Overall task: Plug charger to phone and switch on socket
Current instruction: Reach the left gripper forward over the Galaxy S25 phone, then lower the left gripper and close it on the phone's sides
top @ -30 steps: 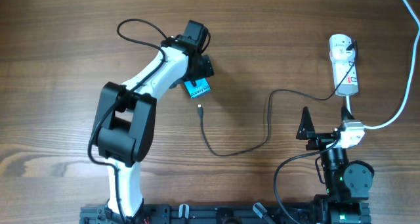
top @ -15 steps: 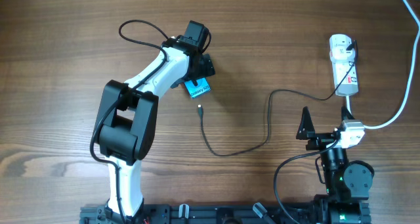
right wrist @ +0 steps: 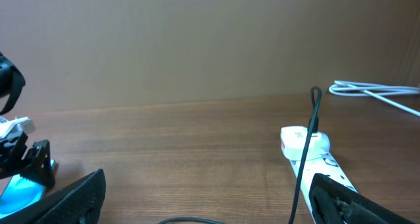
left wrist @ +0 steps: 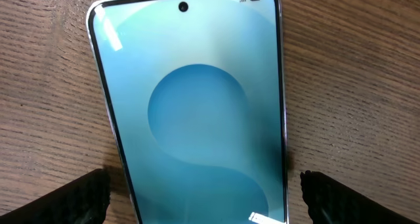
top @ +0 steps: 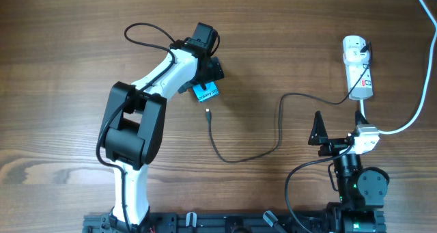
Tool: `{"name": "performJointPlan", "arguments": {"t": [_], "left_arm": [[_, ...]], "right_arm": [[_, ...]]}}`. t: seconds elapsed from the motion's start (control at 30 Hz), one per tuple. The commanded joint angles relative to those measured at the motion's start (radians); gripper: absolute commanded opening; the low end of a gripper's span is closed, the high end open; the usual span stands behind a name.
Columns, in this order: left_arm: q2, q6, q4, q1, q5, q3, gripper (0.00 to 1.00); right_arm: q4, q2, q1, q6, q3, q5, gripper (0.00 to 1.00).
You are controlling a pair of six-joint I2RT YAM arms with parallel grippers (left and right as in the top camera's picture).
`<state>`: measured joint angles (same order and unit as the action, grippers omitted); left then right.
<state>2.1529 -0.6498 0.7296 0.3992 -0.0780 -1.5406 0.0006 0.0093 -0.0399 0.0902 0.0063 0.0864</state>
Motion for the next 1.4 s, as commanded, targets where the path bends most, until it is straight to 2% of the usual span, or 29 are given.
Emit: {"name": "performJointPlan", "arguments": {"t": [0.0, 0.4, 0.9, 1.37], "left_arm": [[0.043, -0.018, 0.004, 0.002, 0.014, -0.013, 1.00], [0.057, -0.018, 0.066, -0.015, 0.014, -0.012, 0.91], [0.082, -0.009, 0.079, -0.016, 0.013, -0.012, 0.89], [0.114, 0.068, 0.064, -0.015, 0.005, -0.012, 0.83]], "right_arm": [[0.003, 0.002, 0.003, 0.015, -0.001, 0.015, 1.00], [0.003, 0.002, 0.003, 0.015, -0.001, 0.015, 1.00], [0.003, 0.002, 0.003, 0.015, -0.001, 0.015, 1.00], [0.003, 0.002, 0.003, 0.016, -0.001, 0.015, 1.00]]}}
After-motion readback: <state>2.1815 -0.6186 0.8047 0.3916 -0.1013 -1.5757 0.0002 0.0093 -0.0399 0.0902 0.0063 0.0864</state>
